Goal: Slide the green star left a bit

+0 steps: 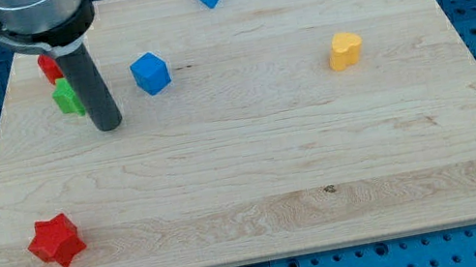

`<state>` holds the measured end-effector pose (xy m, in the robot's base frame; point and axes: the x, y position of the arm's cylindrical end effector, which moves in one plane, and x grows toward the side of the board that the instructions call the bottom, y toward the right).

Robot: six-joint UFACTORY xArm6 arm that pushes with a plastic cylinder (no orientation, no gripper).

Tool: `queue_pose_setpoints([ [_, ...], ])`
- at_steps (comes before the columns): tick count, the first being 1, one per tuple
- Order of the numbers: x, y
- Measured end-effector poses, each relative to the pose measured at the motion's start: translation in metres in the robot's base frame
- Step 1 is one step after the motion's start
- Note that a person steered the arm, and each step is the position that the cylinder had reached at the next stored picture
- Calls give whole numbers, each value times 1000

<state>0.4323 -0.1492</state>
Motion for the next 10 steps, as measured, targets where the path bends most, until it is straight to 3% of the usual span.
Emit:
queue_pose_setpoints([
  [1, -6, 26],
  [3, -49, -1],
  [8, -50, -27],
  [10, -61, -10],
])
